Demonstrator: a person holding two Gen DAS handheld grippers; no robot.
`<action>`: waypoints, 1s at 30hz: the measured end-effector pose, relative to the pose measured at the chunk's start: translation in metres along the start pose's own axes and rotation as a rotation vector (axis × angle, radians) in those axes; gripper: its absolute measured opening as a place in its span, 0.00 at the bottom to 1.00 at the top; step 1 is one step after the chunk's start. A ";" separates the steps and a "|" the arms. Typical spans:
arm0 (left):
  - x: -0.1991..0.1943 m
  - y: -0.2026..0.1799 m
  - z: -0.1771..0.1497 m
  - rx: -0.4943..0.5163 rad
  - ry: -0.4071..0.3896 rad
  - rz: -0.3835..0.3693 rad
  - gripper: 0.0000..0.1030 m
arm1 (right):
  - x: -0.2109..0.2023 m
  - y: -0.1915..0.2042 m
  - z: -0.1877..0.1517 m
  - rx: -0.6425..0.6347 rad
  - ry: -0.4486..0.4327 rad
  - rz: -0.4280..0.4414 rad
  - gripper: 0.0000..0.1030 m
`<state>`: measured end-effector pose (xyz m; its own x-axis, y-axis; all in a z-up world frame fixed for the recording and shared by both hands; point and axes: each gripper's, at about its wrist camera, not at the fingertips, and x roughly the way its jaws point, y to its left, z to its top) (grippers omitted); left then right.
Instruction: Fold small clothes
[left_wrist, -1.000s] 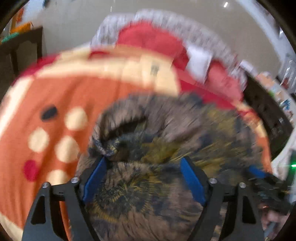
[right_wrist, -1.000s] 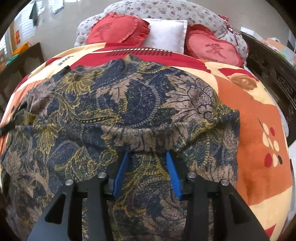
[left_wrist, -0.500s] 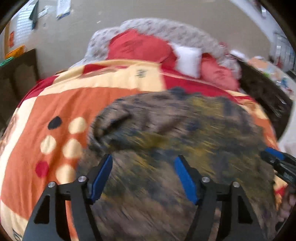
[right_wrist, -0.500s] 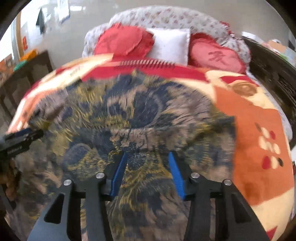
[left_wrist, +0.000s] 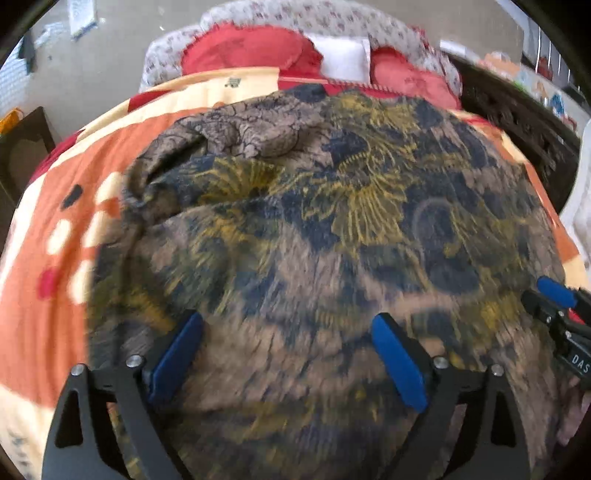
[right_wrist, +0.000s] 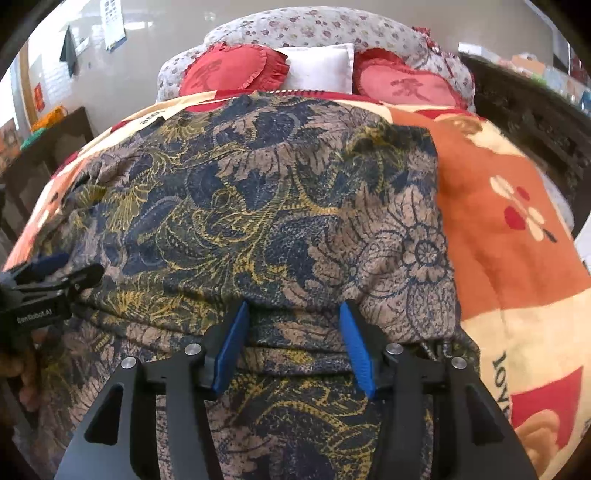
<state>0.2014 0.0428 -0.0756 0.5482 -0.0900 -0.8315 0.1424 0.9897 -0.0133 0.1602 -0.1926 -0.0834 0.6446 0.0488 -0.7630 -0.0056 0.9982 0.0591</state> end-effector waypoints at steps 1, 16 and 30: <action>-0.017 0.008 -0.003 -0.012 0.002 -0.017 0.85 | -0.007 0.000 0.000 -0.014 0.033 -0.006 0.61; -0.149 0.093 -0.219 0.020 0.120 -0.196 0.92 | -0.146 -0.047 -0.164 -0.006 0.189 0.113 0.68; -0.169 0.094 -0.257 -0.163 0.167 -0.595 0.78 | -0.162 -0.057 -0.177 0.122 0.112 0.131 0.72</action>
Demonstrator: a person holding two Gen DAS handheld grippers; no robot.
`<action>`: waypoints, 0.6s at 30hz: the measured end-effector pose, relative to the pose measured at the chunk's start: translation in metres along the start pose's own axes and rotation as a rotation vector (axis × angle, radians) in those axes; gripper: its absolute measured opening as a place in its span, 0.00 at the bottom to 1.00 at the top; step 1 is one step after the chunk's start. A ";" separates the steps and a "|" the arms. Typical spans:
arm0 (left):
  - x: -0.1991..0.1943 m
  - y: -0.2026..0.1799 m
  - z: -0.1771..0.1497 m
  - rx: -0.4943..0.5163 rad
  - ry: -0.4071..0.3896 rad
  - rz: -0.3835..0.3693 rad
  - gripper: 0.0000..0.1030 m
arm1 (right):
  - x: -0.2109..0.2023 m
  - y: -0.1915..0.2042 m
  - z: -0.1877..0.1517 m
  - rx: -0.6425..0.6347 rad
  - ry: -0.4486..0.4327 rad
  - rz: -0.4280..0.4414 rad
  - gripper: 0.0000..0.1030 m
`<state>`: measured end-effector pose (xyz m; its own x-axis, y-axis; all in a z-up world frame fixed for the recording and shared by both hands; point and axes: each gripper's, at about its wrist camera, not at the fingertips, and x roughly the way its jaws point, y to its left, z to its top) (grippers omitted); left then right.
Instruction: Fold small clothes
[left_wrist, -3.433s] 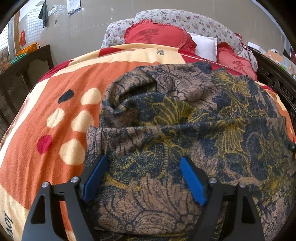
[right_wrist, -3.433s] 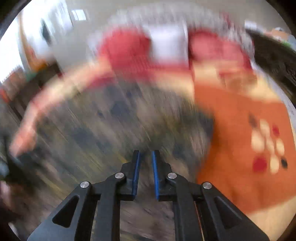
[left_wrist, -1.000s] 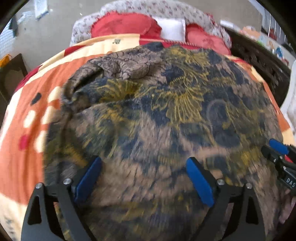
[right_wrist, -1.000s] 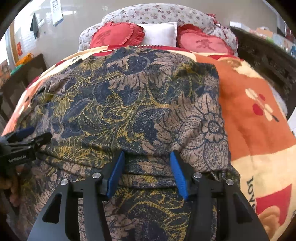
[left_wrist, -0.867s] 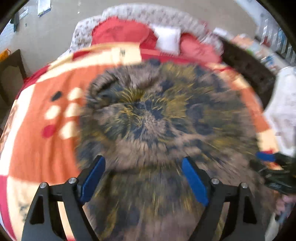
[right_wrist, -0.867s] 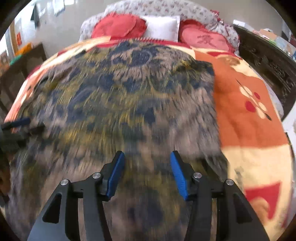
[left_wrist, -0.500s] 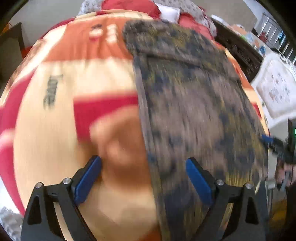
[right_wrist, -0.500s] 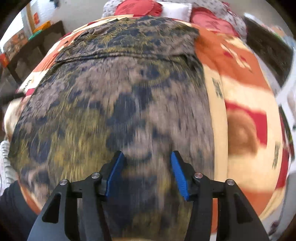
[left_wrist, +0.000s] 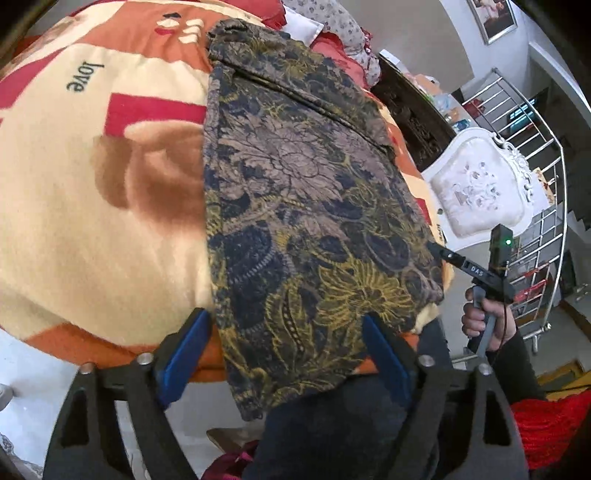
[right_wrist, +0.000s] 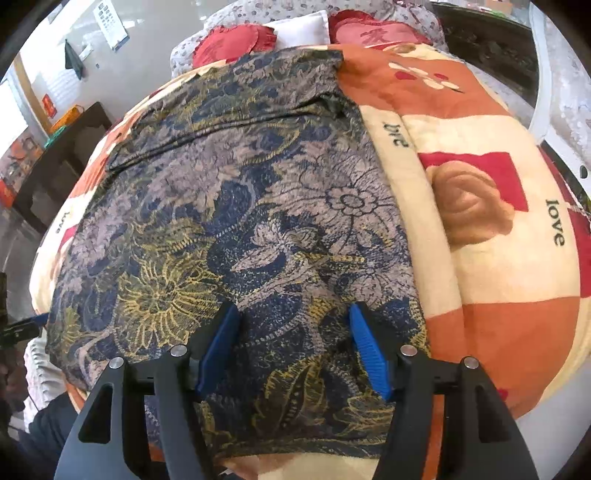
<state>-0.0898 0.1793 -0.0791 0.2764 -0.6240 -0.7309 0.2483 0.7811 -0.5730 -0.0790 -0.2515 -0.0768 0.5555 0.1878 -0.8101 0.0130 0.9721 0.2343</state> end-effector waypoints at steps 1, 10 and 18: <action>-0.001 0.000 -0.001 -0.001 0.005 -0.009 0.76 | -0.009 -0.001 -0.002 -0.002 -0.023 -0.004 0.71; -0.008 0.023 -0.011 -0.125 0.008 -0.116 0.45 | -0.084 -0.038 -0.042 0.050 -0.189 -0.081 0.71; -0.009 0.012 -0.013 -0.066 0.038 -0.067 0.38 | -0.085 -0.075 -0.079 0.171 -0.163 -0.022 0.70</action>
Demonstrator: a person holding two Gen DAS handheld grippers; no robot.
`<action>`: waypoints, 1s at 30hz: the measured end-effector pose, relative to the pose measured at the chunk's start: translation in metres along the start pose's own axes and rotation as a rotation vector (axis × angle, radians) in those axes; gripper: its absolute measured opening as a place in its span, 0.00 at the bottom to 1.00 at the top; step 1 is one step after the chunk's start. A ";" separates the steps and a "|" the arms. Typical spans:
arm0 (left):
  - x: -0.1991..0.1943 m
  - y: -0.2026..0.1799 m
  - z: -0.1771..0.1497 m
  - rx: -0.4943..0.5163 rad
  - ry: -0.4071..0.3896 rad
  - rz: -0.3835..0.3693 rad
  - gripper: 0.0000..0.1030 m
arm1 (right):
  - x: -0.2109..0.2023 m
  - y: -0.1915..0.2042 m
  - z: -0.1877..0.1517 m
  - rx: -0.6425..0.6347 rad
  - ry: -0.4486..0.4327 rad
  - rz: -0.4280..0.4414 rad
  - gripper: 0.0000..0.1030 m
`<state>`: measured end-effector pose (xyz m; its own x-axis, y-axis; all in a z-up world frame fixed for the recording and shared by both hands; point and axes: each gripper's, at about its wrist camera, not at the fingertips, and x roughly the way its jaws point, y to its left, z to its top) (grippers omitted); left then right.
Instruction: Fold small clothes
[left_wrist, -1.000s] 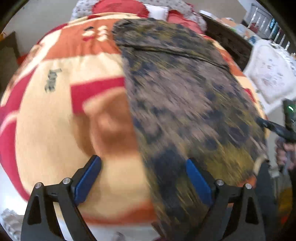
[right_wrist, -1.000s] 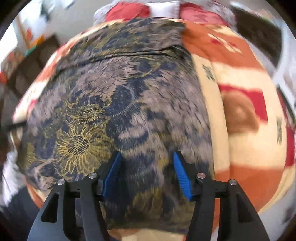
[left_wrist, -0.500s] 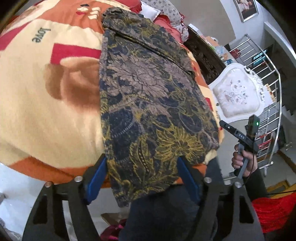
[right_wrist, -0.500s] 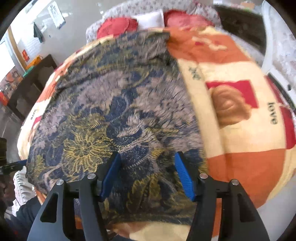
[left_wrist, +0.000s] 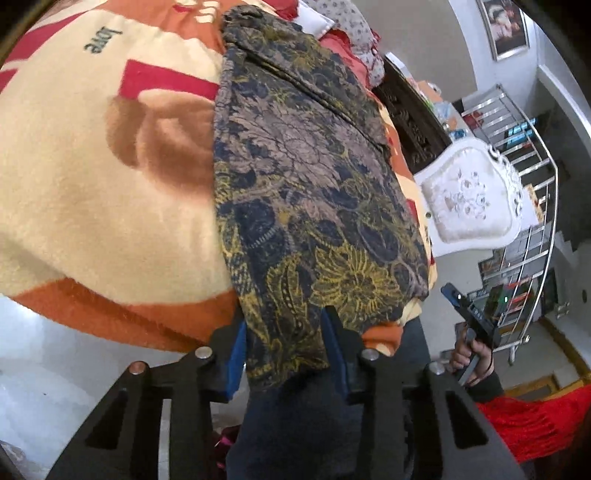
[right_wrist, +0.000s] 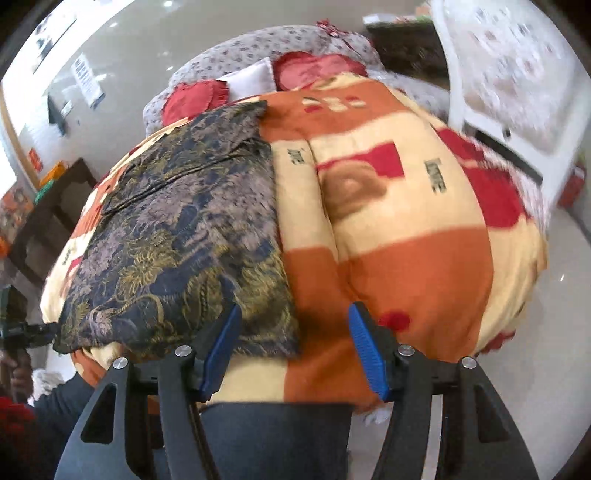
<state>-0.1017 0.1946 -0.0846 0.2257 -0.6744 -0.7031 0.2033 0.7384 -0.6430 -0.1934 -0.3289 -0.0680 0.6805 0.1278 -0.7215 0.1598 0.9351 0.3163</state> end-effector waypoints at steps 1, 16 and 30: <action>0.000 -0.001 -0.001 0.010 0.009 0.003 0.38 | 0.002 0.000 -0.002 0.005 0.004 0.016 0.70; 0.001 -0.006 -0.005 -0.012 -0.043 0.084 0.05 | 0.073 -0.012 -0.018 0.020 0.116 0.216 0.23; -0.112 -0.050 -0.005 0.093 -0.301 -0.046 0.04 | -0.072 0.035 0.014 -0.187 -0.098 0.342 0.17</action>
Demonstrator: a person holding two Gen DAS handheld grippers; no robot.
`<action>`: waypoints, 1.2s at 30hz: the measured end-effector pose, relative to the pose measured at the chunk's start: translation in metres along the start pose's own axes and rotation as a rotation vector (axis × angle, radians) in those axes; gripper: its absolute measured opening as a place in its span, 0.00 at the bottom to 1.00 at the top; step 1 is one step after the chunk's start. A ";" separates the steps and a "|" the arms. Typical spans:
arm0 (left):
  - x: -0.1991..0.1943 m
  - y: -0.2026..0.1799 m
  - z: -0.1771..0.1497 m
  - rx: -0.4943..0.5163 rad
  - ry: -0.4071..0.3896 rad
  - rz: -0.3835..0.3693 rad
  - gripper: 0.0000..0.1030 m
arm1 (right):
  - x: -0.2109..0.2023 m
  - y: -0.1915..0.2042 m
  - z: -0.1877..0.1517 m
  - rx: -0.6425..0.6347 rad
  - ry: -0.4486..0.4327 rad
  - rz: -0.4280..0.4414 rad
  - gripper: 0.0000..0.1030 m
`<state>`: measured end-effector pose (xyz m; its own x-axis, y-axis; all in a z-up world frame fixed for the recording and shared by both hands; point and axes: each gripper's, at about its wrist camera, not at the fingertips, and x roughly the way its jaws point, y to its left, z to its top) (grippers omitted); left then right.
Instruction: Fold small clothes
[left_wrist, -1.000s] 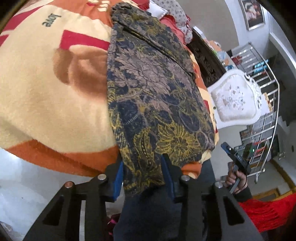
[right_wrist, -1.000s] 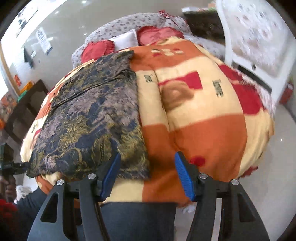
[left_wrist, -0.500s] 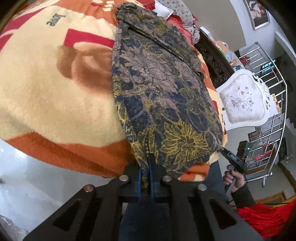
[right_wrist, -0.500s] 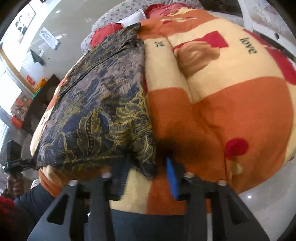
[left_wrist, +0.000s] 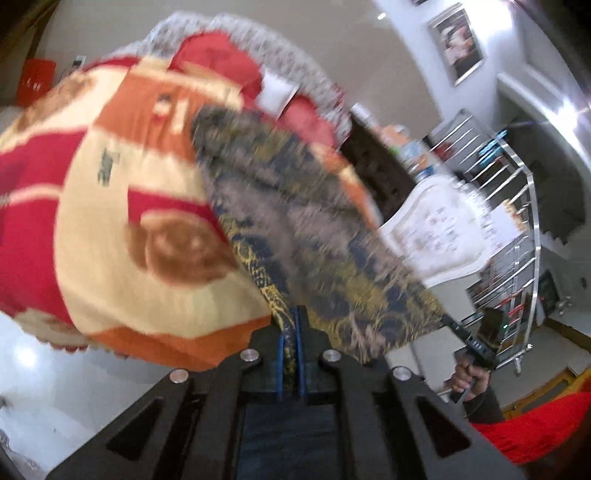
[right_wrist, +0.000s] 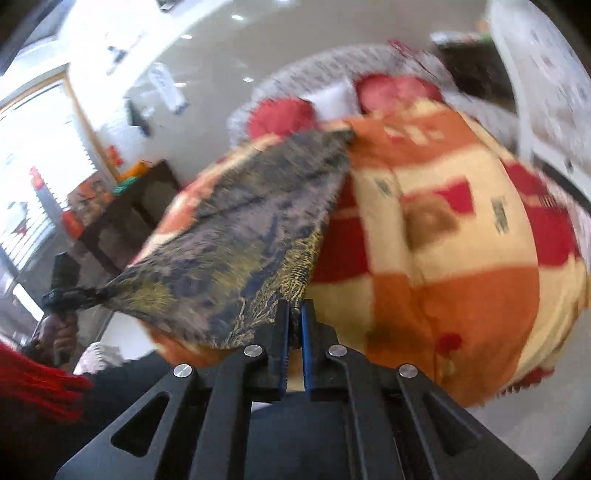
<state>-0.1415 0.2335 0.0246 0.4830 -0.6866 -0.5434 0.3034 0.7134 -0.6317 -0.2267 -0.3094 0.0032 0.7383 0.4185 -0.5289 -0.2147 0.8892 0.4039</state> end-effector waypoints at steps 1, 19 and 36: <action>-0.010 -0.002 0.002 0.007 -0.016 -0.016 0.04 | -0.009 0.010 0.005 -0.033 -0.013 0.016 0.17; 0.013 0.025 0.042 -0.166 -0.086 -0.002 0.05 | -0.031 -0.024 0.051 0.103 -0.144 0.039 0.18; 0.221 0.108 0.236 -0.136 -0.116 0.373 0.05 | 0.228 -0.131 0.192 0.296 -0.014 -0.173 0.18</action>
<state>0.1920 0.1920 -0.0329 0.6309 -0.3583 -0.6882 -0.0177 0.8801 -0.4745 0.0927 -0.3661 -0.0270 0.7569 0.2621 -0.5986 0.1073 0.8538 0.5095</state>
